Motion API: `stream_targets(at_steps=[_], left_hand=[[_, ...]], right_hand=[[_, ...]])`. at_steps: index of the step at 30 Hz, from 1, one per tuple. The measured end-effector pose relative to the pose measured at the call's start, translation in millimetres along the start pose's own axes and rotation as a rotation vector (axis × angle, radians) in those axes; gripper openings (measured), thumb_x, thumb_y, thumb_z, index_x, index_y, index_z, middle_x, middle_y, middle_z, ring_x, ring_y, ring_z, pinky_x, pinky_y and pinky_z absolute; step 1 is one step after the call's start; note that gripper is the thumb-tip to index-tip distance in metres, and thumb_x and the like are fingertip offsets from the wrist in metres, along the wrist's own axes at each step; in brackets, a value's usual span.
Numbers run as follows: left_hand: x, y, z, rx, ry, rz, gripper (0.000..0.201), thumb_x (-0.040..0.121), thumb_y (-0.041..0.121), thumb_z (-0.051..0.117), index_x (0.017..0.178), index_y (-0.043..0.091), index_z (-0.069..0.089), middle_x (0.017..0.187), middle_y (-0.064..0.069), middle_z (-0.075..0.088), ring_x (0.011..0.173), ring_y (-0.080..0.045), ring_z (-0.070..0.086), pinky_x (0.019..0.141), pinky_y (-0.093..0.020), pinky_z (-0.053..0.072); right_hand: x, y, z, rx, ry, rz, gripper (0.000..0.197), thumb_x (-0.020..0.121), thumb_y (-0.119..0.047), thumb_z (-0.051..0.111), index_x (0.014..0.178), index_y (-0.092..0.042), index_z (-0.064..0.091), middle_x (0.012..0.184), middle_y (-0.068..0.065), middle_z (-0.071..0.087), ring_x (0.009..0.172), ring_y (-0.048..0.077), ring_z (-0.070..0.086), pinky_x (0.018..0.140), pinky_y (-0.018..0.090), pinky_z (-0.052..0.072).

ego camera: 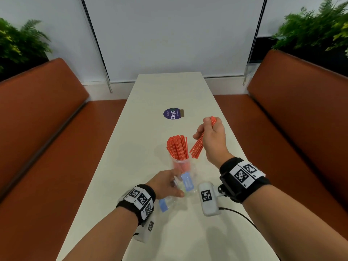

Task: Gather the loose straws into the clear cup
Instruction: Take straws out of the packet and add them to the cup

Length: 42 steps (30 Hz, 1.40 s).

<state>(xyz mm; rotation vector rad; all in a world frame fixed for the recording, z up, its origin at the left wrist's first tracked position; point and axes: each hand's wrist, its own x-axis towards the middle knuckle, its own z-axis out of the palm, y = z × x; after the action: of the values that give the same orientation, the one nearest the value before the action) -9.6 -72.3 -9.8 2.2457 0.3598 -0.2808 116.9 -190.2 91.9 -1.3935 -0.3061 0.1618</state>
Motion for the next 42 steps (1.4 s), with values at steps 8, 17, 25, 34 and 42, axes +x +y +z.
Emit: stream_targets(at_steps=[8,17,25,34,42], left_hand=[[11.7,7.9,-1.7,0.465,0.165,-0.165,0.078,0.060,0.069,0.073,0.127,0.031,0.057,0.125,0.007,0.056,0.123,-0.018,0.045,0.103,-0.040,0.031],[34.0,27.6,-32.0,-0.151,0.353,-0.145,0.057,0.064,0.035,0.088,0.106,0.021,0.052,0.105,0.007,0.057,0.102,-0.010,0.058,0.078,-0.012,0.043],[50.1,34.4,-25.7,-0.242,0.270,-0.051,0.071,0.061,0.030,0.084,0.120,0.021,0.046,0.108,0.004,0.062,0.100,-0.015,0.063,0.088,-0.034,0.055],[53.2,27.6,-24.1,-0.219,0.253,-0.057,0.100,0.057,0.037,0.087,0.139,0.019,0.032,0.121,0.004,0.059,0.112,-0.018,0.059,0.098,-0.036,0.049],[61.6,14.8,-24.6,-0.313,0.185,-0.061,0.112,0.046,0.051,0.086,0.141,0.028,0.032,0.127,0.008,0.060,0.119,-0.013,0.058,0.104,-0.040,0.048]], right_hand=[[13.1,13.5,8.9,-0.082,-0.070,-0.067,0.014,0.101,-0.024,0.035,0.098,-0.015,0.046,0.071,0.002,0.057,0.063,0.014,0.060,0.072,0.031,0.053],[25.5,67.9,26.8,-0.312,-0.203,-0.146,0.011,0.100,-0.019,0.037,0.105,-0.011,0.041,0.097,0.006,0.065,0.089,0.017,0.060,0.076,0.019,0.047],[25.2,83.6,19.7,-0.583,-0.497,-0.242,0.053,0.093,-0.033,0.047,0.139,-0.011,0.033,0.141,0.012,0.039,0.125,0.022,0.041,0.109,0.038,0.034],[35.2,80.8,24.1,-1.319,-0.524,-0.528,0.052,0.099,-0.039,0.032,0.139,-0.007,0.037,0.146,0.012,0.041,0.137,0.029,0.034,0.113,0.040,0.025],[33.8,73.0,14.8,-0.573,-0.721,-0.236,0.071,0.098,-0.029,0.041,0.150,-0.021,-0.007,0.160,0.010,0.010,0.140,0.027,0.031,0.110,0.029,0.025]])
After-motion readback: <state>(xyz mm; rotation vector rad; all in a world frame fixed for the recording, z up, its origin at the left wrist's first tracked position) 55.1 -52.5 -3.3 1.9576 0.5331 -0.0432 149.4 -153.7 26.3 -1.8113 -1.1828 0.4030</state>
